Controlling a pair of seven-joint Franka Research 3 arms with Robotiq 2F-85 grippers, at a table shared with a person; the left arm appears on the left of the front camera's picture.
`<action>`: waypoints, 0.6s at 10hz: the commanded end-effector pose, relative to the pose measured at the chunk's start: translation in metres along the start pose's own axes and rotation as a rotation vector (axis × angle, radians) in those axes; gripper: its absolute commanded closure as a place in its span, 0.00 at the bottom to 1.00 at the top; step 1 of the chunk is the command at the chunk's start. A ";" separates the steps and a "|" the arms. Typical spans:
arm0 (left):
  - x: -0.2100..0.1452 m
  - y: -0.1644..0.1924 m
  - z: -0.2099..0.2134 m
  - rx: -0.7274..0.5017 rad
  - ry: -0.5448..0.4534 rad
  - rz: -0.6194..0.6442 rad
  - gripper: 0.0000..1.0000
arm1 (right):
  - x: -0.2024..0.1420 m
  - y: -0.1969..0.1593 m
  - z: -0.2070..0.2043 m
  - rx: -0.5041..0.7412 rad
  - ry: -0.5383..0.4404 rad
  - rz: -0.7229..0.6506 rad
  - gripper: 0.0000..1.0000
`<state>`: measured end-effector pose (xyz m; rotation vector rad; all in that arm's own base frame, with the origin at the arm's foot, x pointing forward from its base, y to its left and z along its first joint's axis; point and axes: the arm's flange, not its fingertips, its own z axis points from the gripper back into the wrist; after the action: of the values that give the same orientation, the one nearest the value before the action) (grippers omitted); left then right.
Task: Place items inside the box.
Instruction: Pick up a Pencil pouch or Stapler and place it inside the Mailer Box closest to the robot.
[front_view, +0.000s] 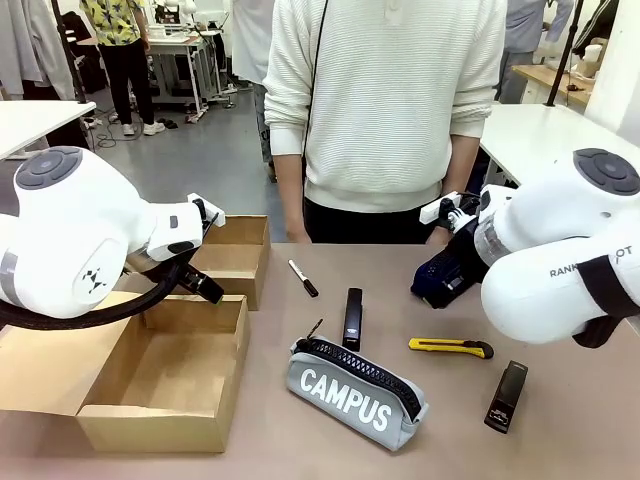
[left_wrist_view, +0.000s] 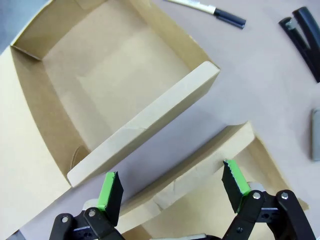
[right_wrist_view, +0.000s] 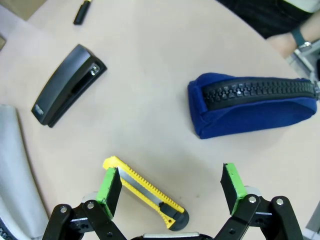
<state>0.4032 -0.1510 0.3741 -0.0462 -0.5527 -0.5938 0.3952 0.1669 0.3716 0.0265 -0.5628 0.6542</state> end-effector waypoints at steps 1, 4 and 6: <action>0.002 0.018 0.053 -0.161 -0.078 0.063 0.00 | 0.004 -0.013 0.041 0.074 -0.029 -0.037 0.00; -0.010 0.041 0.160 -0.281 0.000 0.224 0.00 | -0.017 -0.065 0.147 0.288 -0.005 -0.281 0.00; -0.051 0.093 0.202 -0.442 0.044 0.294 0.00 | -0.087 -0.139 0.223 0.471 -0.151 -0.518 0.00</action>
<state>0.3206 -0.0439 0.5246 -0.4351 -0.4111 -0.4369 0.3201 0.0300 0.5206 0.5364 -0.4794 0.4045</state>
